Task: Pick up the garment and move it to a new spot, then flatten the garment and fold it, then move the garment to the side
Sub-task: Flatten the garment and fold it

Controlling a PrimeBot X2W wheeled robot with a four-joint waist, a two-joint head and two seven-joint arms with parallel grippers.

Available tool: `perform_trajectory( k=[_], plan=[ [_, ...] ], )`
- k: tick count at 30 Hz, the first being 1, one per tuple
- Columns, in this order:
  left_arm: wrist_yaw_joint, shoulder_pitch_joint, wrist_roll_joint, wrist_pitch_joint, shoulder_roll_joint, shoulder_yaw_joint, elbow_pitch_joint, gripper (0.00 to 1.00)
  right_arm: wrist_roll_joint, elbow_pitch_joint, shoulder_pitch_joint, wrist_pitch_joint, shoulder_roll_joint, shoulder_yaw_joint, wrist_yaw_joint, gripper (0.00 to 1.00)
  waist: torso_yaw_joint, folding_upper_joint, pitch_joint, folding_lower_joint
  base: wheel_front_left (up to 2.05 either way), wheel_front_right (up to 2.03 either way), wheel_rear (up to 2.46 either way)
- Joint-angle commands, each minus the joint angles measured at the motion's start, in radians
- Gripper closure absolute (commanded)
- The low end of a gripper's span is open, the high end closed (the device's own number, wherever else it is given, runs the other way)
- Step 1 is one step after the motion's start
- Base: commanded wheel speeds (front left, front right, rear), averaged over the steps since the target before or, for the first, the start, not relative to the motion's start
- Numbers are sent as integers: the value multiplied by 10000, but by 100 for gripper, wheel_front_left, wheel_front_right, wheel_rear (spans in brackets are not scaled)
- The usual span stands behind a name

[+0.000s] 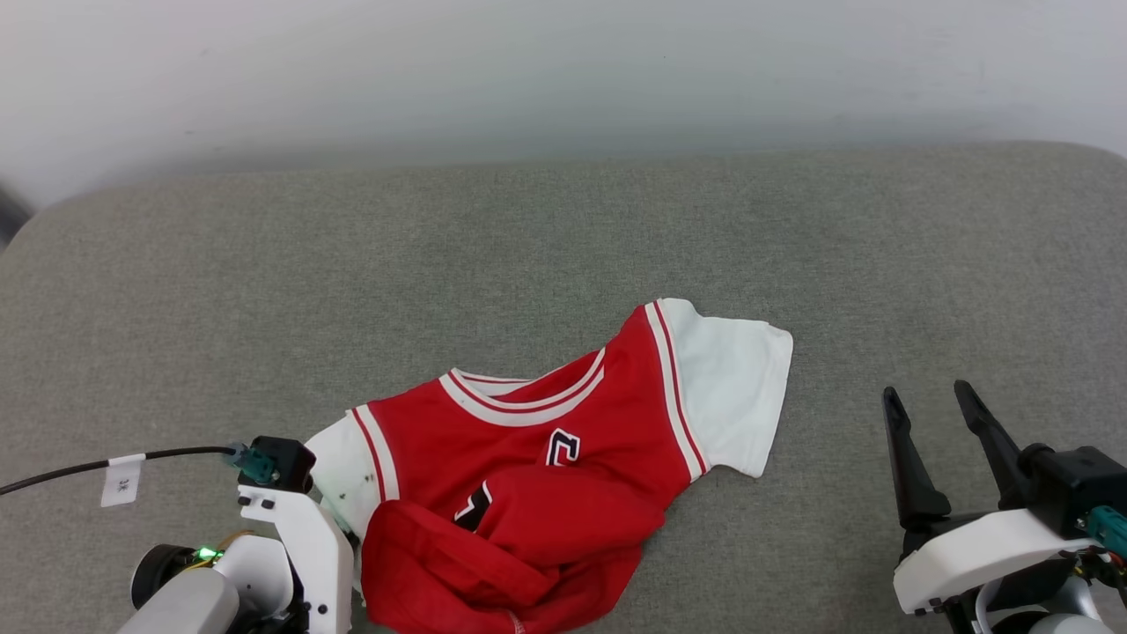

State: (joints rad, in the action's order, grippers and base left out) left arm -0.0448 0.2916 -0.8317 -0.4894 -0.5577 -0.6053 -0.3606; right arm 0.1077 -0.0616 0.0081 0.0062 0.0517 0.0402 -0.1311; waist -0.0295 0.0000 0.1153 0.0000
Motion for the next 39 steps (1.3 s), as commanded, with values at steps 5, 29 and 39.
perform_trajectory(
  k=[5,29,39],
  plan=[
    [-879,-267,482,1094,-455,546,519,100,1,42,88,-25,-24,68,7,0,218,0,-228,0,0,0,0],
    [-2995,-2598,651,4692,42,2050,2502,0,-95,-74,519,184,-22,219,7,0,452,0,-1161,0,0,0,0],
    [-2973,-2236,1807,6890,507,1852,3555,0,-68,-224,742,330,-22,224,7,0,296,0,-1620,0,0,0,0]
  ],
)
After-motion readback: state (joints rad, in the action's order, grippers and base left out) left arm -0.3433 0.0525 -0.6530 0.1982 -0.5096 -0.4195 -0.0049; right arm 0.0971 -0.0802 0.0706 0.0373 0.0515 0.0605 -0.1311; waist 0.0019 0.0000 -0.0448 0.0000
